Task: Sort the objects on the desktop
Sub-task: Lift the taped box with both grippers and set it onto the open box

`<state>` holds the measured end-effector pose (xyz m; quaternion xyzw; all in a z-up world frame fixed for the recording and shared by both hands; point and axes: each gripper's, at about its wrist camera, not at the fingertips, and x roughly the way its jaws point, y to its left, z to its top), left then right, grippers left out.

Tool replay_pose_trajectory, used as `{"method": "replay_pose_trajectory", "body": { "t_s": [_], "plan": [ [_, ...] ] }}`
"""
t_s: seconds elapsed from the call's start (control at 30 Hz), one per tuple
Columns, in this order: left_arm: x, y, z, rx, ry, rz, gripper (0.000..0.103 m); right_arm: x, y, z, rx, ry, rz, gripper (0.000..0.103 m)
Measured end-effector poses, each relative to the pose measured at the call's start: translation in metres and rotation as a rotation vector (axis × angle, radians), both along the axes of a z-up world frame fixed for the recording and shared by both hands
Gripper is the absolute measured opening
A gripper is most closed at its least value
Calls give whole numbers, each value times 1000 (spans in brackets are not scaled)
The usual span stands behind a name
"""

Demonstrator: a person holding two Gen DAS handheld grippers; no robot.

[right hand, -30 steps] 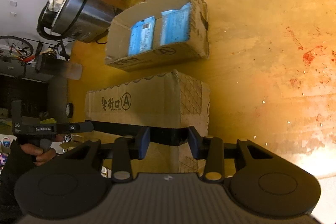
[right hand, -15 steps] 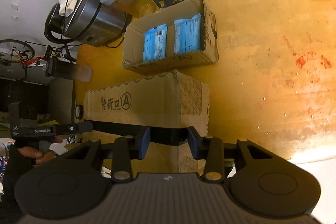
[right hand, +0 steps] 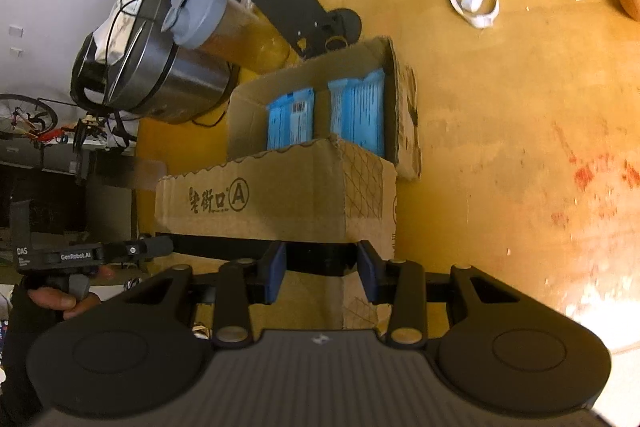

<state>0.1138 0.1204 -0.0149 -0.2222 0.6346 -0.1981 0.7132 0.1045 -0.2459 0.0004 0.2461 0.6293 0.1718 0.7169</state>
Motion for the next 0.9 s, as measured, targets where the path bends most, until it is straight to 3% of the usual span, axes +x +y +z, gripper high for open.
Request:
{"method": "replay_pose_trajectory", "body": {
  "t_s": [0.6,0.9],
  "plan": [
    [82,0,6,0,-42,-11,51,83,0,0,1,-23,-23,34],
    [102,0,7,-7,-59,-21,51,104,-2,-3,1,-33,-40,34]
  ]
}}
